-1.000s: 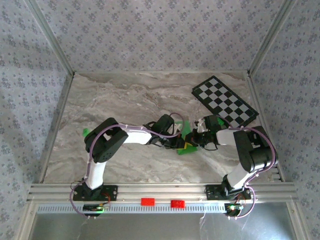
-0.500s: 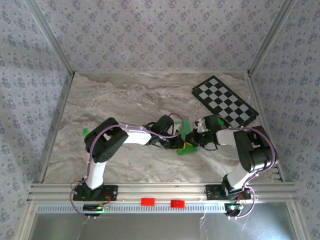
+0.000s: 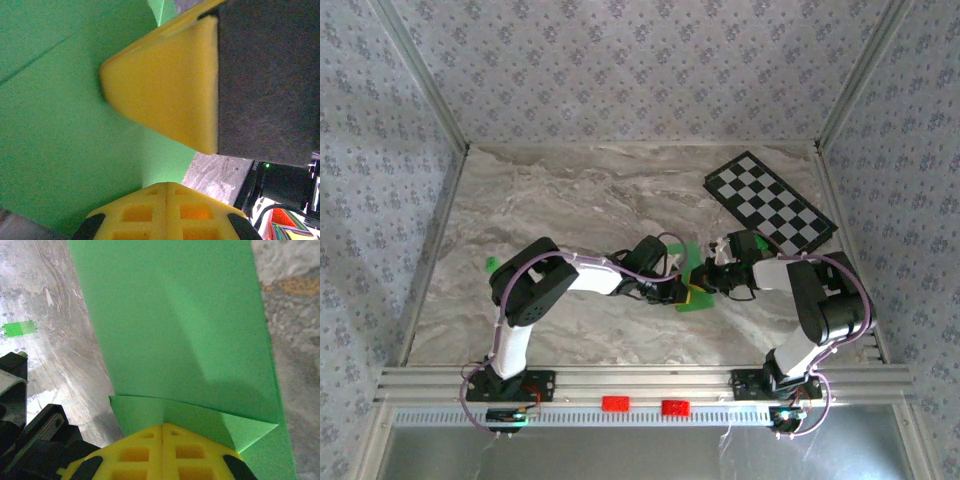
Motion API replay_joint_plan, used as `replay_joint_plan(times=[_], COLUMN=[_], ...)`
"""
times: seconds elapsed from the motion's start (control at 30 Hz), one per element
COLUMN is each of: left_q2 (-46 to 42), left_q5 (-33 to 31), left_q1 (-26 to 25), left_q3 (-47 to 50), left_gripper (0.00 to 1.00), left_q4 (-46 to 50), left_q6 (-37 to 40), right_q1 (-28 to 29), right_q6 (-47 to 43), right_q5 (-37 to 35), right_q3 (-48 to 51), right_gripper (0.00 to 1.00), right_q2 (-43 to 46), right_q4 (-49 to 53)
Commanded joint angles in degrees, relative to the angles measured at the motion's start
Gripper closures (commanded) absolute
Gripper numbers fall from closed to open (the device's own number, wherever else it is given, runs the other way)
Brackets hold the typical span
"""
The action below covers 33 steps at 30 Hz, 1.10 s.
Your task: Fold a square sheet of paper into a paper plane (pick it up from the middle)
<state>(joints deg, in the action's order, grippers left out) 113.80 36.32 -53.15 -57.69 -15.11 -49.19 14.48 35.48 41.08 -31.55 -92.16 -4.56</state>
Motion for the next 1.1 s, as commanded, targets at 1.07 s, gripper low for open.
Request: replay_joint_plan(times=[1.07], left_q2=[-3.45], left_q5=[-0.49], left_q1=[-2.66], left_q3=[3.57], left_gripper=[0.99], left_q4=[-4.76], left_q6=[-1.16], right_q1=[-0.57], right_q6=[-1.36], right_q5=[-6.74], right_q3=[2.02], right_gripper=[1.0], right_q2=[-2.71], right_q4=[6.23])
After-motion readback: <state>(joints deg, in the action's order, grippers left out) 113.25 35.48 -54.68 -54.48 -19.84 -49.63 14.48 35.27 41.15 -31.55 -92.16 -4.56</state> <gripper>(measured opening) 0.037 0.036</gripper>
